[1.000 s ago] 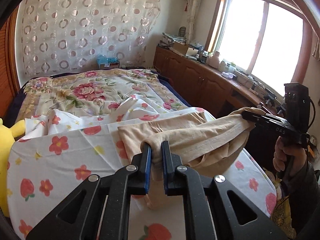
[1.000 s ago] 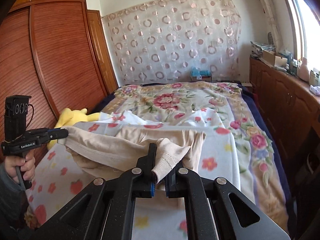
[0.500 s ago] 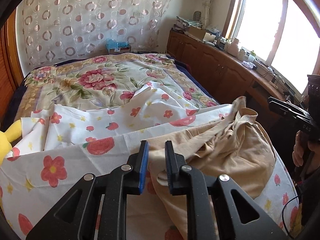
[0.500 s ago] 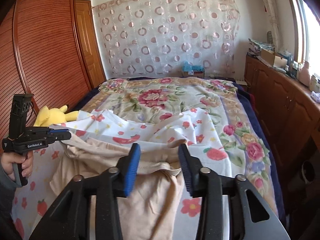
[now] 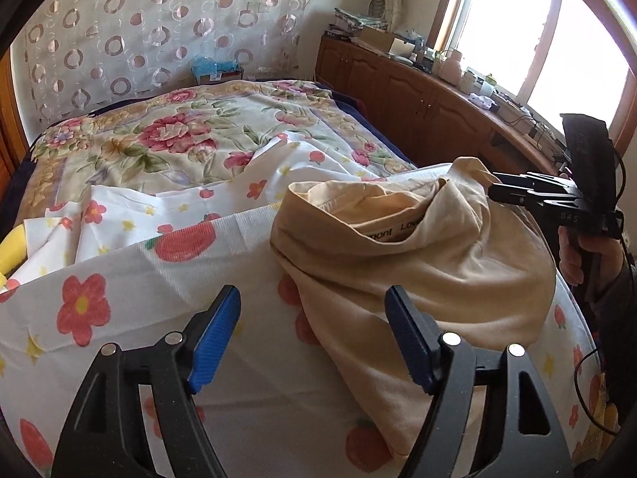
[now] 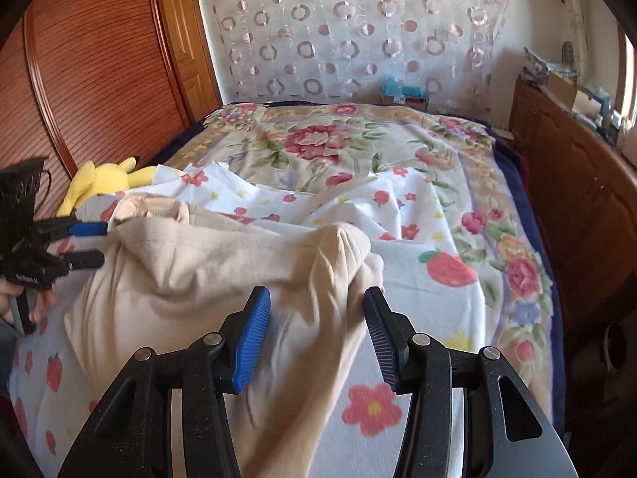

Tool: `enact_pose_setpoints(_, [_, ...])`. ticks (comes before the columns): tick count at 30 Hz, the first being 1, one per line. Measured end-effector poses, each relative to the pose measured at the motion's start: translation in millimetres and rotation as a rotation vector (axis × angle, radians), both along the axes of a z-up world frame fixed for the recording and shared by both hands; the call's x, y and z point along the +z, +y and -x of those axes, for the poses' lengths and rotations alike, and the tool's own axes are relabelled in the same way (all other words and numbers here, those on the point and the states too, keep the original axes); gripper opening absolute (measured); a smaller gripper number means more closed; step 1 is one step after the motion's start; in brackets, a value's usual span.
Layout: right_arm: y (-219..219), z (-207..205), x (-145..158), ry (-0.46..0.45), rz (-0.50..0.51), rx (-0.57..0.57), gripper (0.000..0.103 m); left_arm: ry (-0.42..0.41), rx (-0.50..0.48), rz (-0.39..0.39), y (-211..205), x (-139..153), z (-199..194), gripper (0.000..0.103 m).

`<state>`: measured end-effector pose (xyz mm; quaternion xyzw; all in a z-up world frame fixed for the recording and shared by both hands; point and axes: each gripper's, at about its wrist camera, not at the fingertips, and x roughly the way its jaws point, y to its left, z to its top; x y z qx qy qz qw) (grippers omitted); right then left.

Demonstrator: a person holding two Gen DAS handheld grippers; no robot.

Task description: Fold small clothes

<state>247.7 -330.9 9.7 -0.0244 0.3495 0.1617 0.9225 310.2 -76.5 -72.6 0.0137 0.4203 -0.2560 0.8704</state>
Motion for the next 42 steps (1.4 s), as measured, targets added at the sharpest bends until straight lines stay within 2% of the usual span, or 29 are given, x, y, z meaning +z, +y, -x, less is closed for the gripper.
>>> enact_pose_setpoints(1, [-0.6,-6.2,1.9,0.000,-0.006,0.000,0.040,-0.002,0.005,-0.003,-1.6,0.1,-3.6,0.076])
enact_pose_setpoints(2, [1.9,-8.6,3.9,-0.005,-0.010,0.007,0.020,-0.006,0.009,-0.006,-1.1,0.2,-6.1,0.076])
enact_pose_setpoints(3, [1.3,-9.6,6.2,-0.010,-0.017,0.020,0.007,-0.008,0.014,-0.009,-2.5,0.0,-8.2,0.076])
enact_pose_setpoints(4, [2.3,-8.8,8.7,-0.029,-0.019,0.023,0.001,-0.010,0.021,-0.010,-2.7,0.0,-11.4,0.076])
enact_pose_setpoints(6, [-20.6,-16.5,6.1,-0.087,0.001,-0.063,0.001,-0.018,0.051,-0.016,-1.0,0.3,-17.5,0.076])
enact_pose_setpoints(8, [-32.6,-13.3,4.9,-0.086,-0.040,-0.117,0.001,-0.029,0.090,-0.021,3.3,-0.6,-23.2,0.076])
enact_pose_setpoints(13, [-27.5,-6.2,-0.6,-0.053,-0.012,-0.144,0.002,-0.021,0.117,-0.021,6.7,-5.1,-35.0,0.076])
enact_pose_setpoints(16, [-18.6,1.5,4.1,-0.045,0.006,-0.161,0.021,-0.010,0.101,-0.013,4.3,-7.6,-36.3,0.076])
enact_pose_setpoints(18, [-10.5,3.5,14.4,-0.037,-0.003,-0.144,0.044,0.005,0.081,0.003,2.1,-8.7,-35.8,0.076])
enact_pose_setpoints(21, [-9.3,5.8,14.7,-0.022,-0.012,-0.123,0.056,0.021,0.058,0.018,-2.0,-11.0,-35.0,0.076])
enact_pose_setpoints(24, [-10.3,-0.4,4.6,0.020,-0.005,-0.113,0.060,0.044,0.038,0.028,-6.7,-14.9,-35.7,0.070])
enact_pose_setpoints(27, [-13.6,-12.3,-1.9,0.072,-0.031,-0.109,0.060,0.033,0.029,0.021,-10.0,-15.3,-34.6,0.066])
enact_pose_setpoints(30, [-18.6,-24.0,-2.0,0.098,-0.059,-0.096,0.060,0.038,0.013,0.039,-11.6,-15.3,-35.1,0.058])
enact_pose_setpoints(32, [-19.4,-30.3,-2.8,0.106,-0.081,-0.080,0.060,0.047,-0.004,0.052,-13.2,-15.4,-35.3,0.046])
enact_pose_setpoints(36, [-18.2,-36.6,-5.7,0.087,-0.081,-0.038,0.058,0.060,-0.016,0.057,-17.0,-15.6,-36.5,0.031])
enact_pose_setpoints(37, [-17.3,-38.0,-5.6,0.091,-0.087,-0.019,0.048,0.071,-0.025,0.066,-17.9,-15.9,-37.0,0.022])
enact_pose_setpoints(38, [-15.5,-38.0,-8.6,0.094,-0.088,0.005,0.035,0.083,-0.031,0.079,-18.6,-15.8,-37.4,0.015])
enact_pose_setpoints(39, [-14.3,-39.2,-10.9,0.100,-0.094,0.033,0.025,0.085,-0.031,0.085,-19.0,-14.5,-36.2,0.014])
enact_pose_setpoints(42, [-17.8,-38.3,-9.5,0.092,-0.107,0.052,0.017,0.031,-0.026,0.113,-15.1,2.3,-21.3,0.011])
